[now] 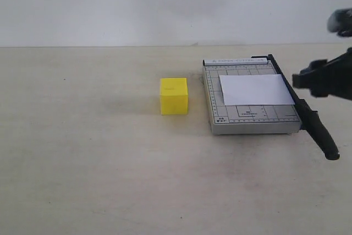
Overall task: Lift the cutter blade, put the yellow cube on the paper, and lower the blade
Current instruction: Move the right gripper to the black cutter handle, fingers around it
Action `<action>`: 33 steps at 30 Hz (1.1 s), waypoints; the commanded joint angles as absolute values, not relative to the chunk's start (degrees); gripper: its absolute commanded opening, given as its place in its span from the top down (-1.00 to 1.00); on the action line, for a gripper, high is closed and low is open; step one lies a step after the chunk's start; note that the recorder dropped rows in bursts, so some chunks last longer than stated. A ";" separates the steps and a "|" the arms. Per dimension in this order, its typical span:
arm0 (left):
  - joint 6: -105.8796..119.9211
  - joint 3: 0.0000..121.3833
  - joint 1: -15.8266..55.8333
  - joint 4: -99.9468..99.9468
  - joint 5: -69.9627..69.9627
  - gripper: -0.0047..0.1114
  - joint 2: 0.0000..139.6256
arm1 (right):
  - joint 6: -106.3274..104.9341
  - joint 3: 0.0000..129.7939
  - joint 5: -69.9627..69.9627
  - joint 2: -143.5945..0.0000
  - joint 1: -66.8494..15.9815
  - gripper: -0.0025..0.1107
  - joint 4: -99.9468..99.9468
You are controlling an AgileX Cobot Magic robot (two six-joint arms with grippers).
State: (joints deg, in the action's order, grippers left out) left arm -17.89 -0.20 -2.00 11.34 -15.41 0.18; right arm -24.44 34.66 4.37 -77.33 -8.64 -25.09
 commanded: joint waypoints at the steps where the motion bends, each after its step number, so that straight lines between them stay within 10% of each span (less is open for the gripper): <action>1: -18.35 0.00 -2.15 11.42 -14.79 0.84 0.00 | -12.29 25.65 18.38 -65.49 -10.71 -0.09 -26.45; 33: -18.35 0.00 -2.15 11.42 -14.79 0.84 0.00 | -18.57 13.33 38.25 -89.36 -12.51 -0.21 -17.45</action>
